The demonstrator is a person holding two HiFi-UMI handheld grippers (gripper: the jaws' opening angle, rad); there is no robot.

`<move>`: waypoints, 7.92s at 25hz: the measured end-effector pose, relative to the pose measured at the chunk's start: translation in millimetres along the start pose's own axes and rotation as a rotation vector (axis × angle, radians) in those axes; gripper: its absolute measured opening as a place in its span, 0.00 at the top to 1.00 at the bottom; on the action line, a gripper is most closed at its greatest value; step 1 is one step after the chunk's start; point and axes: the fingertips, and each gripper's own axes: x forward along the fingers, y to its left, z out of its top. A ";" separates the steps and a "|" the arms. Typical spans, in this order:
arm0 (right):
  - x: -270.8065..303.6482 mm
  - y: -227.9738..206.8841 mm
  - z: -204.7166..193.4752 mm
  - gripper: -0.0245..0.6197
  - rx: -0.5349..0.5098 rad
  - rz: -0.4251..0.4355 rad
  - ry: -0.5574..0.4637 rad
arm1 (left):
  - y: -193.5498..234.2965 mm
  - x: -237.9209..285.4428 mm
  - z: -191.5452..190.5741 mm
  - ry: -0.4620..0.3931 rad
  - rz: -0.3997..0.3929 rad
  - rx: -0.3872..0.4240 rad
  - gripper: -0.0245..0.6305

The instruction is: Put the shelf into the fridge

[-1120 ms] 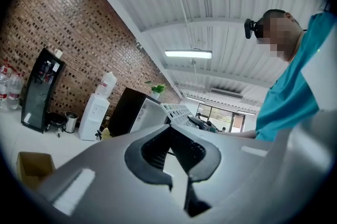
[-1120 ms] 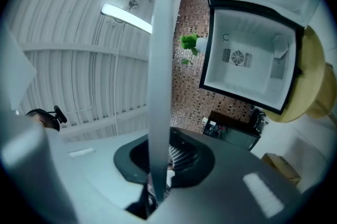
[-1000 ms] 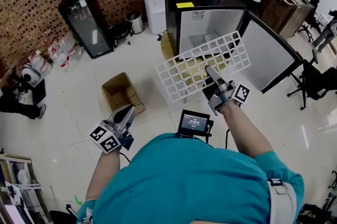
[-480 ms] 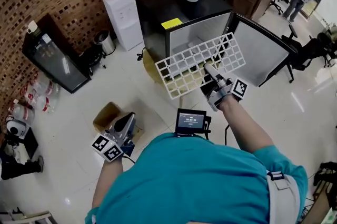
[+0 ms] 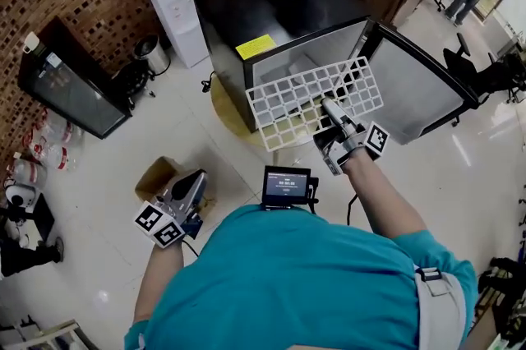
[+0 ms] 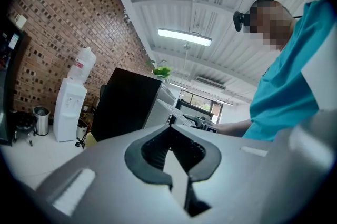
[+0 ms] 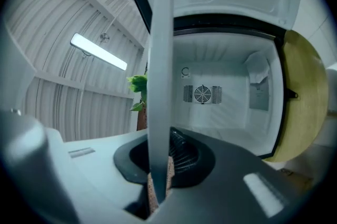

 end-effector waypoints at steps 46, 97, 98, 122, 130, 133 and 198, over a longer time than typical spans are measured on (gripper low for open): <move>42.9 -219.9 24.5 0.92 0.108 -0.054 0.072 | 168.1 77.4 -193.4 0.129 0.074 -0.090 0.96; 36.8 -223.5 26.1 0.92 0.110 -0.072 0.293 | 165.0 74.4 -211.1 0.139 0.082 -0.121 0.97; 37.2 -222.8 25.7 0.92 0.108 -0.069 0.296 | 165.1 74.7 -213.0 0.142 0.083 -0.122 0.97; 30.5 -238.0 24.7 0.92 0.051 -0.097 0.277 | 171.8 76.1 -244.6 0.197 0.059 -0.164 0.96; 29.9 -233.2 25.4 0.92 0.056 -0.128 0.270 | 171.6 76.0 -242.8 0.196 0.053 -0.166 0.96; 30.1 -231.3 25.5 0.92 0.053 -0.140 0.273 | 171.1 74.3 -242.1 0.193 0.054 -0.169 0.96; 34.4 -231.6 52.2 0.92 0.098 -0.218 -0.271 | 168.6 68.3 -237.5 0.151 0.060 -0.200 0.96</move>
